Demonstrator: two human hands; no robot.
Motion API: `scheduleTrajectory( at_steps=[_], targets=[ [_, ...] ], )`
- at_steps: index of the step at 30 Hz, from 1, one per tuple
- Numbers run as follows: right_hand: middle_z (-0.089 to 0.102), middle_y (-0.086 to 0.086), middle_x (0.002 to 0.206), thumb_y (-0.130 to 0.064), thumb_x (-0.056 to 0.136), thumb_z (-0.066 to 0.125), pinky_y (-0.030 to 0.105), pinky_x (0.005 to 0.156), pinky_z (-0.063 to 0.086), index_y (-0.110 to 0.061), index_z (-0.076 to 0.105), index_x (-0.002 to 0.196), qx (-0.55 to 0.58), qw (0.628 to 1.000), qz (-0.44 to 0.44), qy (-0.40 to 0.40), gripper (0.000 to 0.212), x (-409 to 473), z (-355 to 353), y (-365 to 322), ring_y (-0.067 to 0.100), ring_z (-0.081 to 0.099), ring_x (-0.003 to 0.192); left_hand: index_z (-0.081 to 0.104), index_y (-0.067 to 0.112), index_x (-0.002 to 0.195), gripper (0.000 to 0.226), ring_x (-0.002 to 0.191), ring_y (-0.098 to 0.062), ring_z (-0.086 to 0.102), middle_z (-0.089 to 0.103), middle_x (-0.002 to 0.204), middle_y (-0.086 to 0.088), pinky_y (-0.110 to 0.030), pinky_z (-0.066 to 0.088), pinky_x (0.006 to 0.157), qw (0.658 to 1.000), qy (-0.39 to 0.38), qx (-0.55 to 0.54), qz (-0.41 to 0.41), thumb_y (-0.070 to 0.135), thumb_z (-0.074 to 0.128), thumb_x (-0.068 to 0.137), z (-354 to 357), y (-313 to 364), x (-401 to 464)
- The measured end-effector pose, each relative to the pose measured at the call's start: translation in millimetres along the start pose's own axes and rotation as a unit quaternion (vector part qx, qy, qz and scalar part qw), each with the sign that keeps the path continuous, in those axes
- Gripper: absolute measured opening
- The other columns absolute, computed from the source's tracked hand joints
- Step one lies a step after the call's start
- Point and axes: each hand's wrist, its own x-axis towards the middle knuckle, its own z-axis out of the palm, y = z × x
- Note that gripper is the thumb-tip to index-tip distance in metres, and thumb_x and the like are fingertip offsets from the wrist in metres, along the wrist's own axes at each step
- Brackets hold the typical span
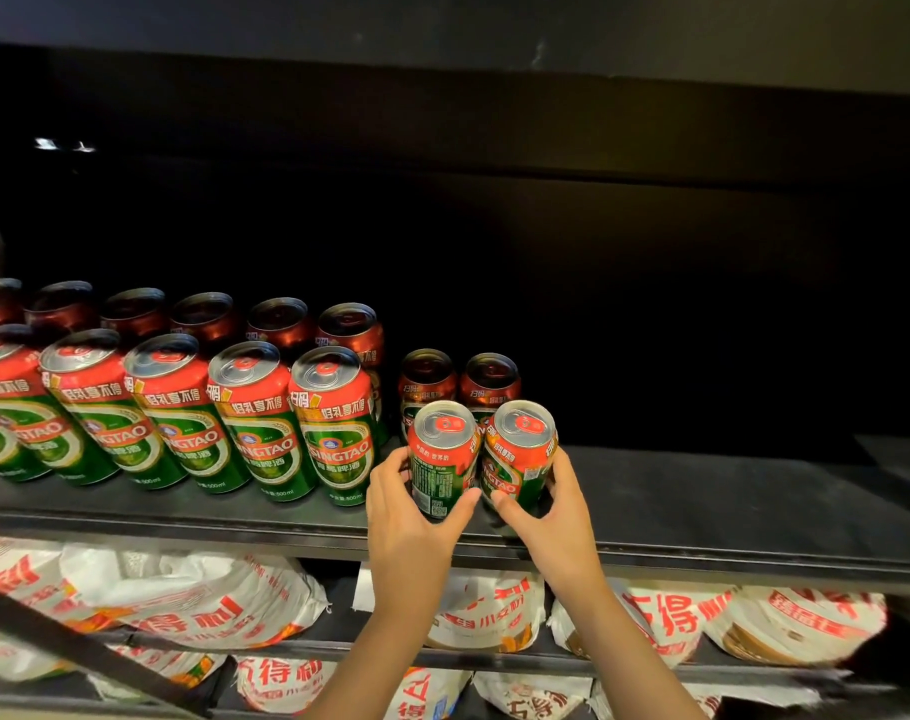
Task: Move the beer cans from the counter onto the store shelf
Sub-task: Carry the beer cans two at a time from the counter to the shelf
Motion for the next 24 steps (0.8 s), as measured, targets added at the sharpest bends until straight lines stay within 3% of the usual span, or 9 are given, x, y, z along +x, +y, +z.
scheduleTrajectory(
  at_steps=[4, 9, 13, 18, 21, 24],
  targets=[
    [0.045, -0.018, 0.121, -0.022, 0.076, 0.078, -0.002, 0.078, 0.041, -0.045, 0.038, 0.121, -0.002, 1.0, -0.003, 0.008, 0.064, 1.3, 0.6, -1.7, -0.018, 0.046, 0.108, 0.04, 0.032, 0.124, 0.065, 0.106, -0.004, 0.048, 0.047, 0.109, 0.023, -0.024, 0.042, 0.091, 1.0, -0.016, -0.016, -0.021, 0.035, 0.078, 0.072, -2.7, 0.2, 2.3],
    [0.051, -0.023, 0.125, -0.02, 0.076, 0.079, -0.003, 0.081, 0.038, -0.037, 0.038, 0.131, 0.014, 1.0, -0.006, 0.012, 0.07, -0.4, -1.9, 0.5, -0.015, 0.047, 0.113, 0.035, 0.023, 0.136, 0.073, 0.113, -0.002, 0.046, 0.046, 0.122, 0.015, -0.009, 0.035, 0.09, 0.995, -0.074, -0.047, -0.043, 0.022, 0.076, 0.076, -9.1, -6.2, 4.7],
    [0.051, -0.025, 0.123, -0.017, 0.078, 0.077, -0.004, 0.082, 0.035, -0.038, 0.039, 0.126, 0.014, 1.0, -0.01, -0.001, 0.064, -0.7, -4.0, -1.2, -0.021, 0.044, 0.111, 0.033, 0.024, 0.137, 0.069, 0.119, -0.003, 0.041, 0.044, 0.124, 0.014, -0.014, 0.032, 0.095, 0.993, -0.102, -0.049, -0.039, 0.019, 0.071, 0.08, -10.4, -9.1, 6.2],
    [0.044, -0.031, 0.125, -0.02, 0.082, 0.073, -0.004, 0.083, 0.035, -0.046, 0.036, 0.127, 0.005, 1.0, -0.023, -0.012, 0.063, -1.2, -2.4, -2.4, -0.026, 0.039, 0.112, 0.036, 0.026, 0.136, 0.066, 0.119, -0.006, 0.042, 0.041, 0.124, 0.011, -0.025, 0.038, 0.099, 0.998, -0.061, 0.008, 0.026, 0.026, 0.071, 0.08, -7.8, -10.7, 3.4],
    [0.04, -0.032, 0.125, -0.023, 0.083, 0.072, -0.001, 0.083, 0.037, -0.053, 0.033, 0.125, -0.009, 1.0, -0.026, -0.01, 0.065, -0.8, -1.1, -2.4, -0.024, 0.038, 0.114, 0.036, 0.029, 0.132, 0.073, 0.115, -0.008, 0.043, 0.041, 0.119, 0.014, -0.026, 0.04, 0.095, 0.999, -0.037, 0.01, 0.005, 0.038, 0.077, 0.071, -4.0, -8.3, 3.6],
    [0.043, -0.034, 0.124, -0.022, 0.081, 0.074, -0.003, 0.082, 0.036, -0.051, 0.034, 0.125, 0.002, 1.0, -0.018, -0.003, 0.066, -0.7, -2.4, -1.0, -0.022, 0.04, 0.115, 0.038, 0.031, 0.129, 0.073, 0.112, -0.008, 0.047, 0.045, 0.117, 0.015, -0.026, 0.043, 0.093, 1.0, -0.016, -0.012, -0.021, 0.037, 0.079, 0.07, -1.2, -6.9, 3.9]
  ],
)
